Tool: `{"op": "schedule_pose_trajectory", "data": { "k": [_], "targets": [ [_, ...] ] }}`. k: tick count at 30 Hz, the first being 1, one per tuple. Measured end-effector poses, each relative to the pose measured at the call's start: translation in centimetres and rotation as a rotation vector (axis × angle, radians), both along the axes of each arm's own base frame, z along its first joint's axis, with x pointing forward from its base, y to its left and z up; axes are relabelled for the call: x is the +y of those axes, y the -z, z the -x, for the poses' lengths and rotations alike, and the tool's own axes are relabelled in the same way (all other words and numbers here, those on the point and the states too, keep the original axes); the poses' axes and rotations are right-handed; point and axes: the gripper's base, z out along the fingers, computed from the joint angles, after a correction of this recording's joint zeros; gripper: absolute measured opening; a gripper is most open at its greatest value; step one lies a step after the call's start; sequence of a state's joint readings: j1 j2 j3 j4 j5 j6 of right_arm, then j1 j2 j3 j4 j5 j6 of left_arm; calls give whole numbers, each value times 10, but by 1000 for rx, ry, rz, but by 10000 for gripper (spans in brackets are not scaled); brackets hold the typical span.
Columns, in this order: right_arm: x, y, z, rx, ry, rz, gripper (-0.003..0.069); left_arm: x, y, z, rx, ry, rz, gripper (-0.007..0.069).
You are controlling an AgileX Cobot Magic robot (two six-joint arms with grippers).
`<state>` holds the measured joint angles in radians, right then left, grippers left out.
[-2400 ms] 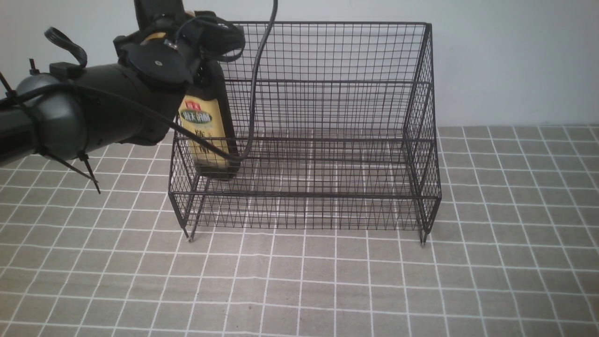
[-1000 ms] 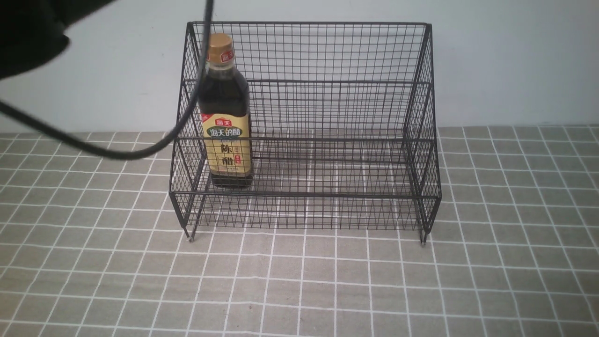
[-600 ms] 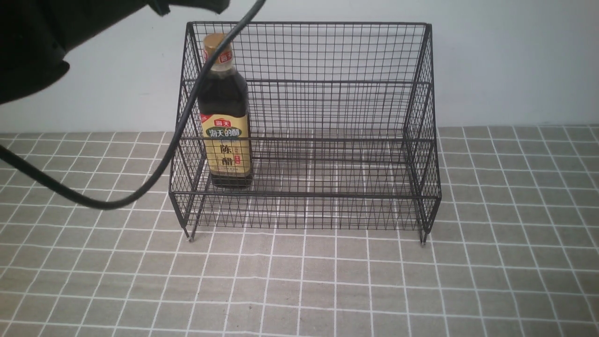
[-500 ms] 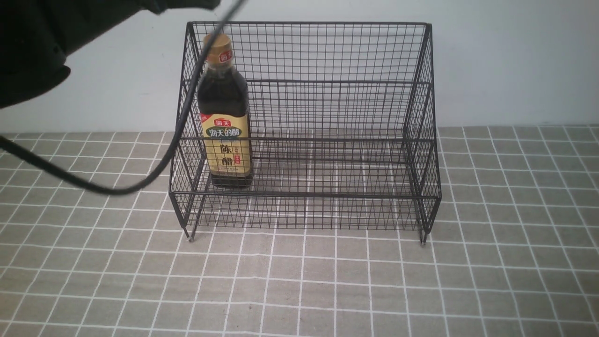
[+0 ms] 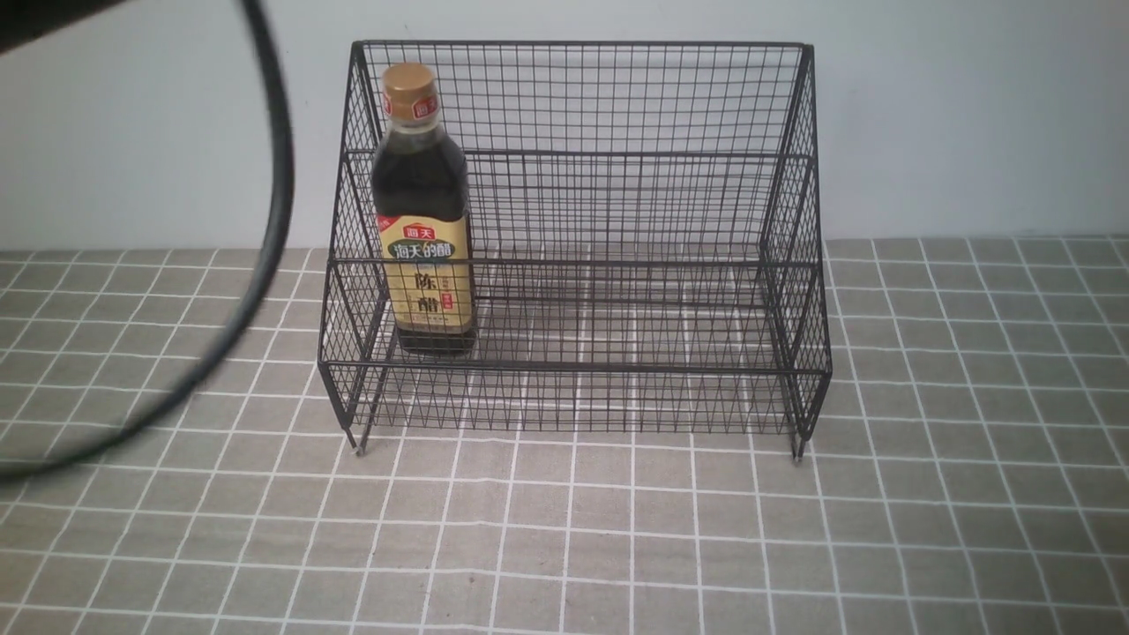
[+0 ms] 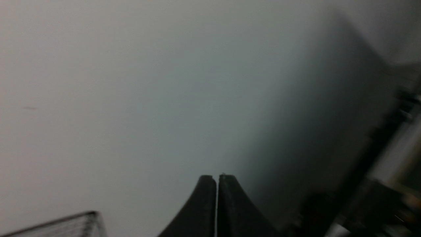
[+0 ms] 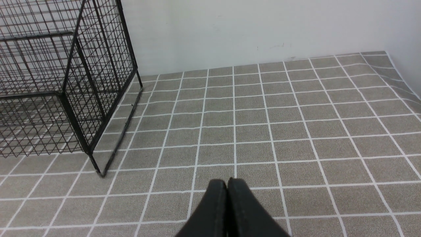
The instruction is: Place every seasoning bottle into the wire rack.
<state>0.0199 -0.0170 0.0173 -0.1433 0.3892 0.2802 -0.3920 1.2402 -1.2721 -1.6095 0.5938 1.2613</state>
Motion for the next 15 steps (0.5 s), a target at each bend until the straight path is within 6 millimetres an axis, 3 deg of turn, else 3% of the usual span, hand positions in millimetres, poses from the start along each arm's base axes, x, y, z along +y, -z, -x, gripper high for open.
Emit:
{"op": "schedule_pose_trajectory", "data": {
  "k": [2,5,7,10,13,15],
  "targets": [
    [0,0,0,0,0,0,-12,-9,13,21,79,234,-145,-7],
    [0,0,0,0,0,0,-12,-4,41,27,261,265,-411,-6],
    [0,0,0,0,0,0,-12,2,50,24,330,212,-492,-6],
    [0,0,0,0,0,0,-12,30,64,10,458,-10,-632,-6],
    [0,0,0,0,0,0,-12,62,63,-1,499,-214,-643,-6],
    [0,0,0,0,0,0,-12,74,60,-2,498,-273,-628,-6]
  ]
}}
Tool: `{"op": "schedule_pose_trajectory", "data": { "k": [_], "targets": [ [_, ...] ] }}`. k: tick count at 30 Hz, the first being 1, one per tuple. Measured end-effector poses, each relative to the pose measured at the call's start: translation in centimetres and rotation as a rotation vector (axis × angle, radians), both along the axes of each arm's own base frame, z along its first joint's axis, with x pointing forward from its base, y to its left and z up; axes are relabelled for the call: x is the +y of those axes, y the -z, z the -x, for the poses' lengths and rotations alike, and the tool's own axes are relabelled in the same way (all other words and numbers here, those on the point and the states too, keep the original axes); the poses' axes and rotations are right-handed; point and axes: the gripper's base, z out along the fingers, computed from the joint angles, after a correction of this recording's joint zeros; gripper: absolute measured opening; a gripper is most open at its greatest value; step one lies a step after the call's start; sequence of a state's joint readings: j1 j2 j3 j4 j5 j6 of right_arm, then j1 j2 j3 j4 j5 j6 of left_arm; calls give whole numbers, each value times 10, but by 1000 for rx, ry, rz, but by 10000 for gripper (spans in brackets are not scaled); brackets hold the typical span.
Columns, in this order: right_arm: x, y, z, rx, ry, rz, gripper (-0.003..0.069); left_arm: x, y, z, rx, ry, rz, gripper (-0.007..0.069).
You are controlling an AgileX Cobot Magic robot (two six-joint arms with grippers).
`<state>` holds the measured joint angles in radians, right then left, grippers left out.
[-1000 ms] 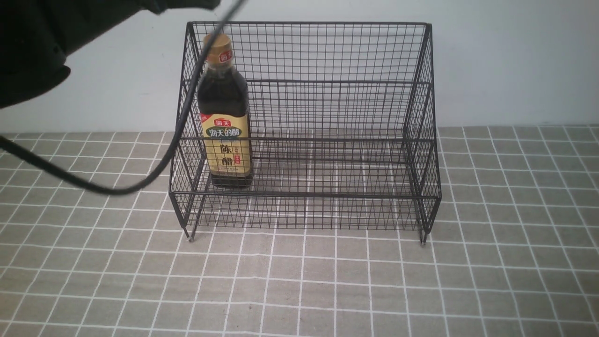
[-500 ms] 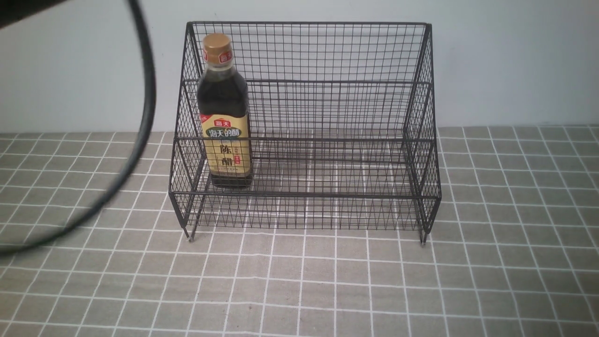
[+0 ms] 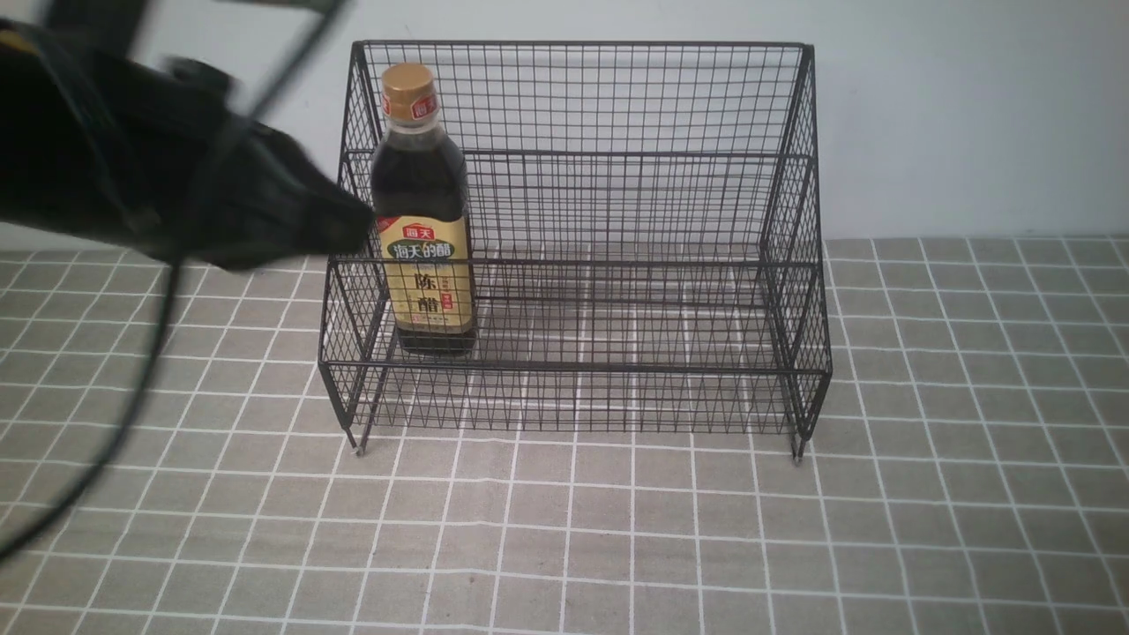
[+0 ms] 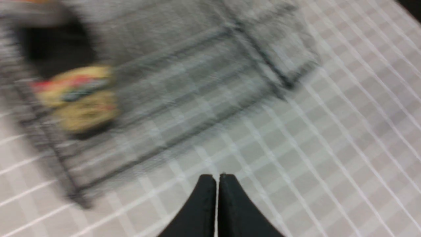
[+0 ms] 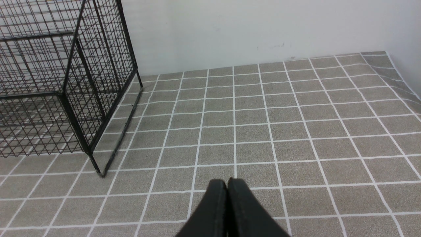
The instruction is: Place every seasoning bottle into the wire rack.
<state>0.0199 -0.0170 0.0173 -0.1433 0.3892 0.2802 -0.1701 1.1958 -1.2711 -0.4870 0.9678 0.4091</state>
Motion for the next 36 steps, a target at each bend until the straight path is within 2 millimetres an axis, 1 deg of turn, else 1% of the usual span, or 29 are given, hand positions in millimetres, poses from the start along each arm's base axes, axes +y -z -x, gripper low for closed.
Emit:
{"op": "schedule_pose_trajectory", "data": {
  "k": [2,3,4,5,6,7,8,10,11,13,16,20,21,23,24,27,29,32,36],
  "targets": [
    [0,0,0,0,0,0,-12,14,-6,2,-30,-59,2,-6],
    [0,0,0,0,0,0,-12,25,-12,7,-60,-103,1,-6],
    [0,0,0,0,0,0,-12,30,-16,11,-78,-126,1,-6],
    [0,0,0,0,0,0,-12,37,-23,20,-114,-154,1,-6],
    [0,0,0,0,0,0,-12,39,-24,21,-119,-162,1,-6],
    [0,0,0,0,0,0,-12,45,-36,38,-178,-194,6,-6],
    [0,0,0,0,0,0,-12,46,-37,40,-186,-196,5,-6],
    [0,0,0,0,0,0,-12,47,-47,61,-247,-207,10,-6],
    [0,0,0,0,0,0,-12,46,-52,75,-287,-207,20,-6],
    [0,0,0,0,0,0,-12,44,-55,98,-333,-199,45,-6],
    [0,0,0,0,0,0,-12,40,-52,131,-383,-186,72,-6],
    [0,0,0,0,0,0,-12,38,-47,157,-410,-170,70,-6],
    [0,0,0,0,0,0,-12,38,-47,159,-416,-170,70,-6],
    [0,0,0,0,0,0,-12,36,-43,180,-425,-145,64,-6],
    [0,0,0,0,0,0,-12,35,-43,182,-426,-142,62,-6],
    [0,0,0,0,0,0,-12,34,-43,200,-463,-126,53,-6],
    [0,0,0,0,0,0,-12,34,-43,207,-480,-124,52,-6],
    [0,0,0,0,0,0,-12,34,-43,212,-497,-125,45,-6],
    [0,0,0,0,0,0,-12,36,-42,213,-500,-145,14,-6]
  ]
}}
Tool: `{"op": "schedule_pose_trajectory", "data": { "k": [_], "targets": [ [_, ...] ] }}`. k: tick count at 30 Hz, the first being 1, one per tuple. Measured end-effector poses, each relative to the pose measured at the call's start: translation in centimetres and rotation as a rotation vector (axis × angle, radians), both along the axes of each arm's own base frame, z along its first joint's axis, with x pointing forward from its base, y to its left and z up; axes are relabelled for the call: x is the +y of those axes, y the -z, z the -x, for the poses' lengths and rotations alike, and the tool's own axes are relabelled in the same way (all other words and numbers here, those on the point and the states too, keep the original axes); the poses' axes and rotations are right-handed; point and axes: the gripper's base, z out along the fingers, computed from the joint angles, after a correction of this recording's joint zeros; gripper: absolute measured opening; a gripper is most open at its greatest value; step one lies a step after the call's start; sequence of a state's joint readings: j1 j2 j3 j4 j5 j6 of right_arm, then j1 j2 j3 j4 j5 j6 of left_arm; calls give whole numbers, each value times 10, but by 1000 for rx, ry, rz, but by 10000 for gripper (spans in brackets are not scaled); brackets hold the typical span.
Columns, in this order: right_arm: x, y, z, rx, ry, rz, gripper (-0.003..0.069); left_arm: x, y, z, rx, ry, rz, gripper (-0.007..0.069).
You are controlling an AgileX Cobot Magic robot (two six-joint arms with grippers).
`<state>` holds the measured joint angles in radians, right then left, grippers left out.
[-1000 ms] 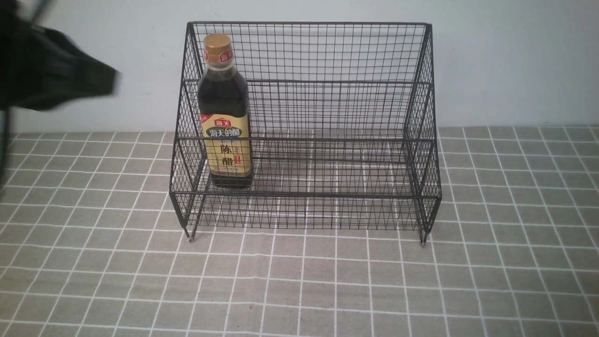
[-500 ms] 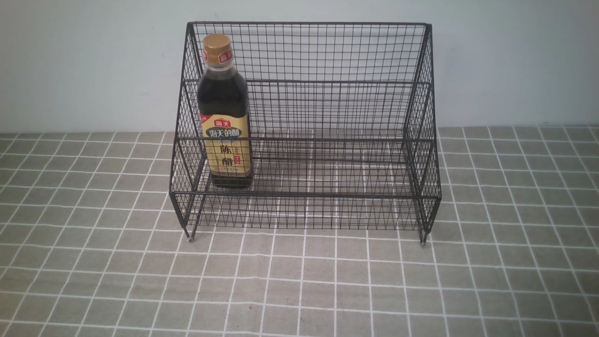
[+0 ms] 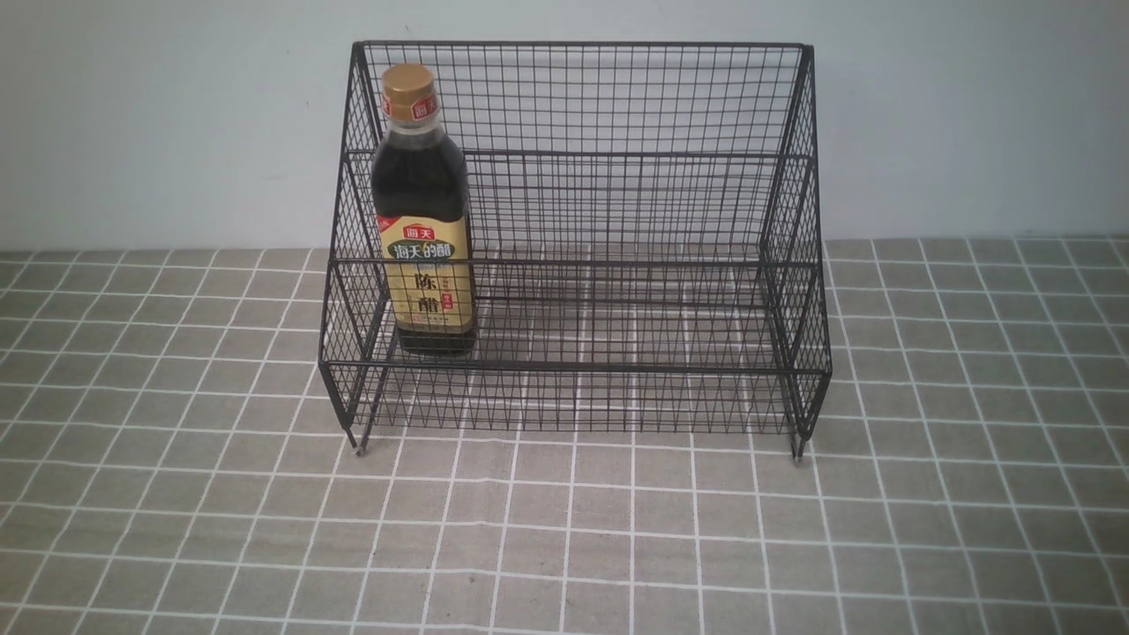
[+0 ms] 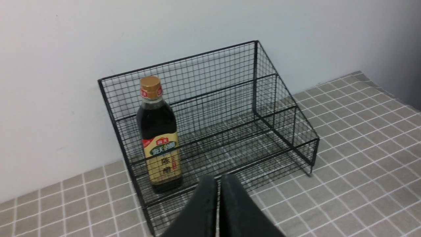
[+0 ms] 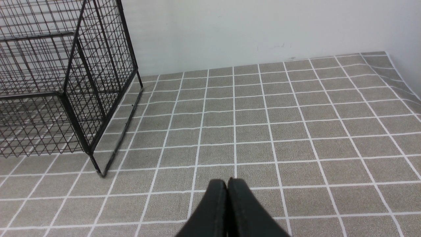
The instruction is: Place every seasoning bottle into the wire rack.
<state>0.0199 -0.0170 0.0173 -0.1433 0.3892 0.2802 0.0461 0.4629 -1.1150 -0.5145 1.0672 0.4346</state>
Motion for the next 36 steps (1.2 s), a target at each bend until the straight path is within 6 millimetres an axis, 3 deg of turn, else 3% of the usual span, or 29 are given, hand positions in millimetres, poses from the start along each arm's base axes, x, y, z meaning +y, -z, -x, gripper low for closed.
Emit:
{"op": "schedule_pose_trajectory", "data": {
  "k": [7,11,16,21,27,31,36],
  "targets": [
    [0,0,0,0,0,0,-12,10,11,-5,47,-118,-10,-6],
    [0,0,0,0,0,0,-12,19,33,-15,15,-227,4,-6],
    [0,0,0,0,0,0,-12,29,98,-25,-59,-334,1,-6],
    [0,0,0,0,0,0,-12,35,193,-31,-12,-386,-13,-6],
    [0,0,0,0,0,0,-12,38,259,-33,75,-434,-7,-6],
    [0,0,0,0,0,0,-12,39,277,-35,101,-445,-8,-6],
    [0,0,0,0,0,0,-12,39,276,-36,76,-441,-9,-6]
  ]
}}
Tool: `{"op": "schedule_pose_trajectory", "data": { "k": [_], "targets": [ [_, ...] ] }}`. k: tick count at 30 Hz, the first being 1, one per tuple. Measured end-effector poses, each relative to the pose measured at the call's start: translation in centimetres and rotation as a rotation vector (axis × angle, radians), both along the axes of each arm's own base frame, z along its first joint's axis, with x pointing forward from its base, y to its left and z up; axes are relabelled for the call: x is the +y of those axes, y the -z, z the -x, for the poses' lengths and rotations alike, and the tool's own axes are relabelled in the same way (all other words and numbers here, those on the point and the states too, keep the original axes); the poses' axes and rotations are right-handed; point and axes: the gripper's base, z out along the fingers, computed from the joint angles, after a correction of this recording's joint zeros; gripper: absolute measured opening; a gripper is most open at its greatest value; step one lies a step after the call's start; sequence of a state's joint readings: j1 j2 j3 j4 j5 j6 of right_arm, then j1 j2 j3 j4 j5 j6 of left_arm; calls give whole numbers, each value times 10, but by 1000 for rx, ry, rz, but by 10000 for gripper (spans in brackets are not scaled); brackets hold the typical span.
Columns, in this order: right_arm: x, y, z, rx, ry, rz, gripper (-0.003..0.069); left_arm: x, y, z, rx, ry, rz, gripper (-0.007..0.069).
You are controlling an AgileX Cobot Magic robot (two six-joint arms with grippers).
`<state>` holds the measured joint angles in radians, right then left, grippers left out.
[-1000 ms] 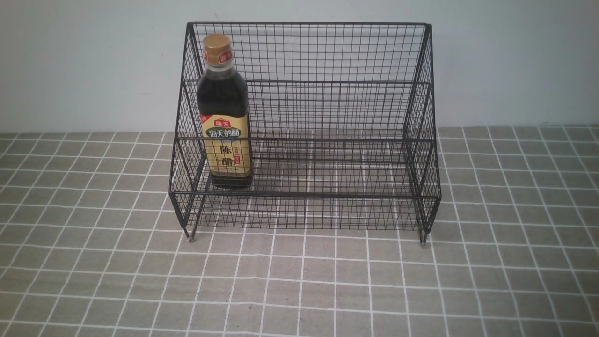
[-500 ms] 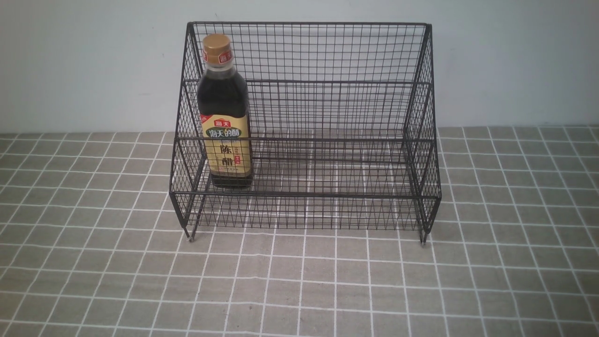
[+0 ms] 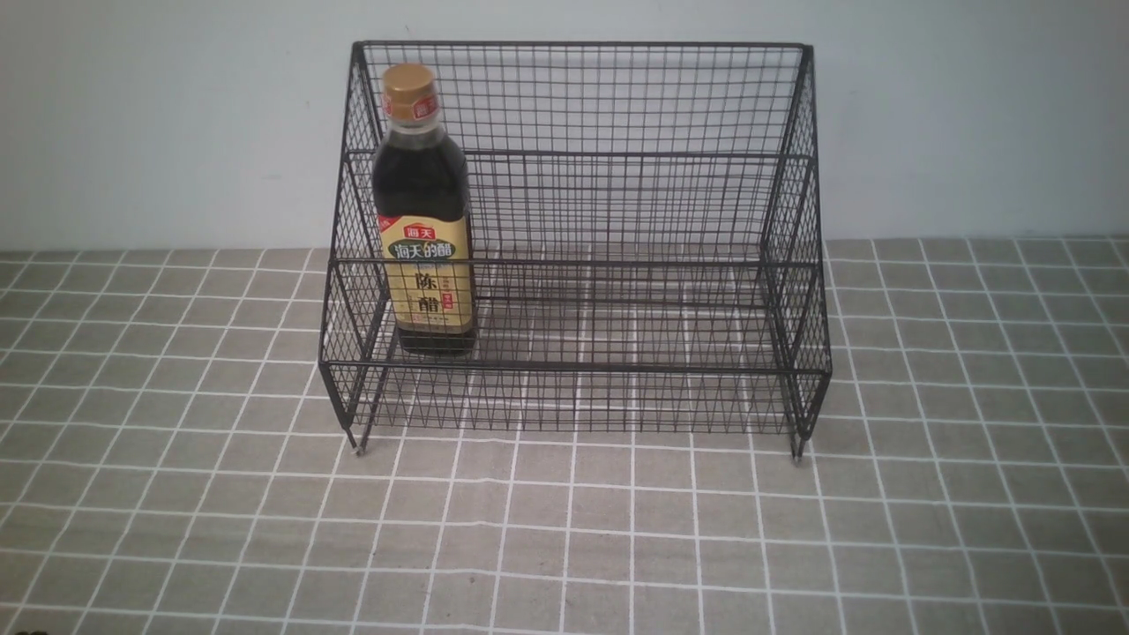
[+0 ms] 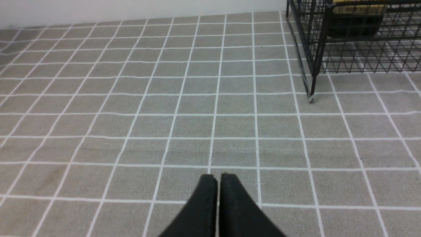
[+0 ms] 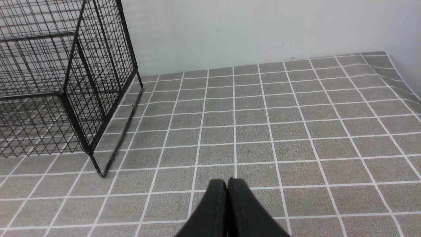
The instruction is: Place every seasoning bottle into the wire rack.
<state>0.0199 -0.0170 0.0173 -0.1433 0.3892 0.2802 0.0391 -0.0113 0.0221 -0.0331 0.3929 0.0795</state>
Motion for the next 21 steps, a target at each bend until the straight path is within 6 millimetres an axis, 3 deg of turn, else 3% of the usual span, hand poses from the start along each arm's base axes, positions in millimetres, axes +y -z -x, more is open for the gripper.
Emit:
{"op": "schedule_pose_trajectory", "data": {
  "k": [21],
  "targets": [
    [0,0,0,0,0,0,-12,-4,0,0,-4,85,-21,-6]
  ]
}}
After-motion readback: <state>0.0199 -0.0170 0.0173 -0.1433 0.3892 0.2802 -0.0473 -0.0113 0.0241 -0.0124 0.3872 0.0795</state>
